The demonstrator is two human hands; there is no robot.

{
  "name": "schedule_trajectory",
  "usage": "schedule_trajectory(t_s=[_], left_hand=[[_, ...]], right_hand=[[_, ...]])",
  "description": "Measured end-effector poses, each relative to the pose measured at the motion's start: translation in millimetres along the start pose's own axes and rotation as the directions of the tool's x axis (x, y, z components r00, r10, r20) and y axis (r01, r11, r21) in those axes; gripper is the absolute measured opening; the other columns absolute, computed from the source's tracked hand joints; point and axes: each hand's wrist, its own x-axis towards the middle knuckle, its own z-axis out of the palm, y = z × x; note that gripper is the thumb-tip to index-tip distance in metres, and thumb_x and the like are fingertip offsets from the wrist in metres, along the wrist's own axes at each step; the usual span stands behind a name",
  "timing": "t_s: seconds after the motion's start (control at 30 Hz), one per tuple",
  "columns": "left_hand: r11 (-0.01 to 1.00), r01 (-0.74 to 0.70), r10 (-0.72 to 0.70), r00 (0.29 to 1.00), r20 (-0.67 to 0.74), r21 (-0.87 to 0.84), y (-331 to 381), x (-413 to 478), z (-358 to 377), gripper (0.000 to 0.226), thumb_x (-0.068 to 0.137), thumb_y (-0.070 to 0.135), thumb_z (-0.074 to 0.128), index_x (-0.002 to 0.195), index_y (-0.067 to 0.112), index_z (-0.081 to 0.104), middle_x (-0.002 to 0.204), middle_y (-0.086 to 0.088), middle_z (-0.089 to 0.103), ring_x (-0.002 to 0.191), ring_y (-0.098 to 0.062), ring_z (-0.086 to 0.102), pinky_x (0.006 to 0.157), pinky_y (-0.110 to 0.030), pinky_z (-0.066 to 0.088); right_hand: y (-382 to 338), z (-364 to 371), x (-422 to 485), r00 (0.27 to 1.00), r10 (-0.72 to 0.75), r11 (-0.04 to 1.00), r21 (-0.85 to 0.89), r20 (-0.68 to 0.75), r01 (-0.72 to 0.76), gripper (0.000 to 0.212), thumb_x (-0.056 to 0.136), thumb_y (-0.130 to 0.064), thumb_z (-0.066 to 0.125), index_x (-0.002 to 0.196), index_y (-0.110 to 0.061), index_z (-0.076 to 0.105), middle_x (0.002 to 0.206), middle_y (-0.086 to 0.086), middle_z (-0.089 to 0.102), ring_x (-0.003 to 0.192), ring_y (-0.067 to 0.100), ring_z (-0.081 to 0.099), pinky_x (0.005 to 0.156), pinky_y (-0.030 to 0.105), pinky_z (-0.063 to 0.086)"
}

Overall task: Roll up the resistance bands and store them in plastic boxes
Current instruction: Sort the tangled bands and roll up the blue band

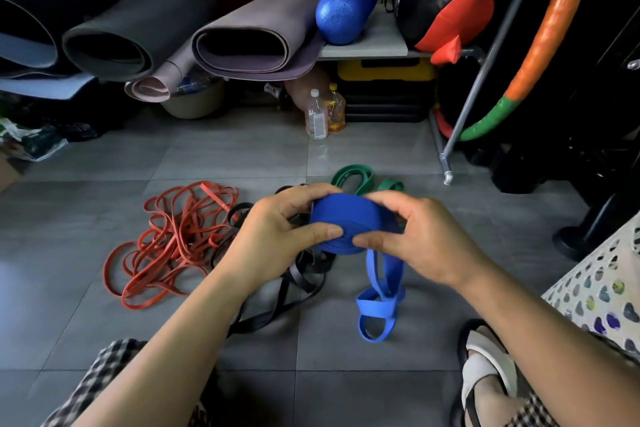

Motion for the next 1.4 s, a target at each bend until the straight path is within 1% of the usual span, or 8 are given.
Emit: schedule_trajectory(t_s=[0.13, 0.3, 0.47, 0.8, 0.97, 1.1, 1.27, 1.4], left_hand=[[0.97, -0.012, -0.011, 0.996, -0.091, -0.245, 0, 0, 0, 0.039, 0.067, 0.01, 0.073, 0.091, 0.041, 0.07, 0.098, 0.01, 0.071, 0.098, -0.009, 0.064, 0.084, -0.021, 0.051], [0.952, -0.044, 0.007, 0.993, -0.121, -0.304, 4, -1, -1, 0.039, 0.065, 0.011, 0.072, 0.09, 0.042, 0.07, 0.097, 0.013, 0.071, 0.097, -0.009, 0.064, 0.081, -0.023, 0.052], [0.896, -0.001, -0.078, 0.984, -0.16, -0.444, 8, -3, 5, 0.035, 0.064, 0.009, 0.066, 0.096, 0.022, 0.061, 0.083, 0.013, 0.072, 0.079, -0.003, 0.066, 0.062, -0.015, 0.051], [0.635, 0.096, -0.231, 0.97, -0.07, -0.767, -3, -5, 20, 0.028, 0.079, 0.009, 0.062, 0.107, 0.008, 0.059, 0.102, -0.009, 0.068, 0.093, -0.023, 0.067, 0.073, -0.037, 0.058], [0.925, 0.204, -0.215, 0.977, 0.001, -0.32, -10, 1, 3, 0.043, 0.069, 0.016, 0.075, 0.107, 0.025, 0.059, 0.111, -0.001, 0.064, 0.101, -0.013, 0.063, 0.082, -0.028, 0.055], [0.991, 0.135, -0.134, 0.99, 0.051, -0.012, -8, 0, 5, 0.048, 0.073, 0.001, 0.073, 0.1, 0.038, 0.059, 0.105, 0.008, 0.066, 0.095, 0.0, 0.063, 0.084, -0.016, 0.05], [0.902, 0.126, -0.181, 0.979, -0.094, -0.413, -1, -1, 7, 0.036, 0.066, 0.007, 0.071, 0.098, 0.021, 0.062, 0.086, 0.006, 0.071, 0.081, -0.008, 0.067, 0.069, -0.021, 0.055], [0.769, 0.077, -0.191, 0.975, -0.114, -0.634, 4, 0, 13, 0.034, 0.07, 0.008, 0.072, 0.102, 0.013, 0.061, 0.089, 0.0, 0.072, 0.084, -0.015, 0.069, 0.075, -0.034, 0.057]], right_hand=[[1, -4, 4, 0.999, 0.028, 0.962, 0.274, -0.017, -0.022, 0.039, 0.064, -0.028, 0.075, 0.096, -0.038, 0.056, 0.1, -0.015, 0.065, 0.095, -0.003, 0.06, 0.086, 0.014, 0.045], [3, -8, 5, 1.0, 0.025, 0.965, 0.261, -0.018, -0.019, 0.04, 0.058, -0.044, 0.076, 0.094, -0.037, 0.06, 0.101, -0.007, 0.064, 0.094, 0.009, 0.061, 0.088, 0.027, 0.049], [6, -2, 3, 1.0, -0.003, 0.978, 0.21, -0.011, 0.005, 0.033, 0.069, -0.045, 0.067, 0.1, -0.047, 0.056, 0.1, -0.016, 0.064, 0.099, -0.005, 0.056, 0.086, 0.006, 0.039], [3, 14, 2, 0.997, 0.081, 0.759, 0.649, -0.009, -0.056, 0.032, 0.066, -0.018, 0.066, 0.098, -0.015, 0.063, 0.085, -0.011, 0.072, 0.084, 0.002, 0.066, 0.073, 0.012, 0.048], [9, -4, 3, 0.993, 0.12, 0.978, 0.168, 0.022, -0.122, 0.024, 0.074, -0.024, 0.075, 0.094, -0.016, 0.064, 0.088, 0.0, 0.071, 0.083, 0.018, 0.066, 0.079, 0.037, 0.053], [6, 2, 0, 0.996, 0.062, 0.991, -0.121, 0.071, -0.053, 0.027, 0.073, -0.029, 0.076, 0.093, -0.016, 0.063, 0.079, 0.0, 0.067, 0.074, 0.017, 0.061, 0.071, 0.037, 0.05], [3, 0, 3, 0.996, 0.087, 0.858, 0.507, 0.012, -0.081, 0.036, 0.063, -0.023, 0.072, 0.097, -0.025, 0.061, 0.093, -0.01, 0.072, 0.092, 0.007, 0.066, 0.079, 0.019, 0.051], [-1, 10, 3, 0.999, 0.023, 0.775, 0.632, -0.033, 0.003, 0.035, 0.07, -0.015, 0.071, 0.104, -0.019, 0.061, 0.098, -0.011, 0.071, 0.096, 0.006, 0.066, 0.078, 0.014, 0.048]])
